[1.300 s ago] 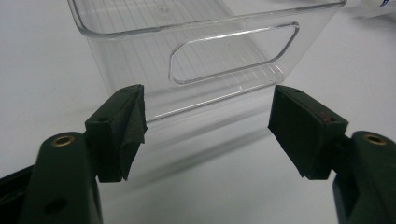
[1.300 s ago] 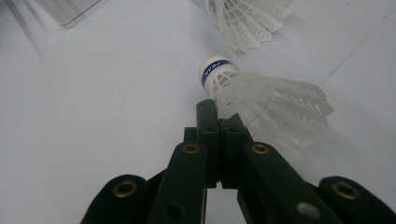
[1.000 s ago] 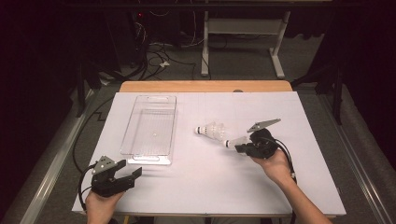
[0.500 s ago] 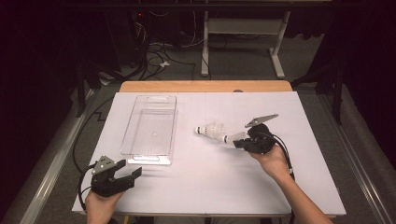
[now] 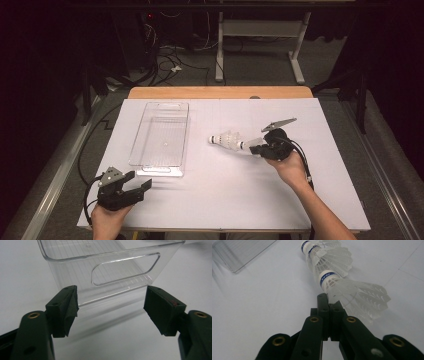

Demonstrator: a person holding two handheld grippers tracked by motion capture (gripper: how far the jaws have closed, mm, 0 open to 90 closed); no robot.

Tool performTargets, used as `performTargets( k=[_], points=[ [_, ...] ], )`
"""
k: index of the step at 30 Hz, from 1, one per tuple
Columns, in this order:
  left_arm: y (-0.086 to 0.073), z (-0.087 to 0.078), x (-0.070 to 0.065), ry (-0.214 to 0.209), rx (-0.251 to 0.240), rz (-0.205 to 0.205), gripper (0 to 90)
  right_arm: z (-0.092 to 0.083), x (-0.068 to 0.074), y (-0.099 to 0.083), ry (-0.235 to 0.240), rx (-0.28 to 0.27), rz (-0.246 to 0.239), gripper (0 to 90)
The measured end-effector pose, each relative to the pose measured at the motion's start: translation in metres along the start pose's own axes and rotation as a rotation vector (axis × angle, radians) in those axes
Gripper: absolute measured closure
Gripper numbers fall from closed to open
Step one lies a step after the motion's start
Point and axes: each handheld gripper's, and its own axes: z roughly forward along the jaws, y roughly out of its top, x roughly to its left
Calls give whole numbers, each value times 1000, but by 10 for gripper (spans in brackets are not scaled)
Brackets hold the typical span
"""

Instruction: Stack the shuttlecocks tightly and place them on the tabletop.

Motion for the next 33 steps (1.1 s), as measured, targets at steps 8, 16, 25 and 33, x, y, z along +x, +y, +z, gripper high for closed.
performTargets(
  k=[8, 16, 25, 33],
  points=[
    [0, 0, 0, -1, 0, 0, 284, 5, -4, 5, -8, 3, 14, 900],
    [0, 0, 1, -6, -2, -3, 282, 10, -4, 12, -11, 11, 15, 900],
    [0, 0, 1, -10, -5, -8, 280, 15, -6, 14, -11, 14, 22, 900],
    [0, -1, 1, -13, -7, -9, 275, 14, -5, 18, -14, 11, 17, 900]
  ],
)
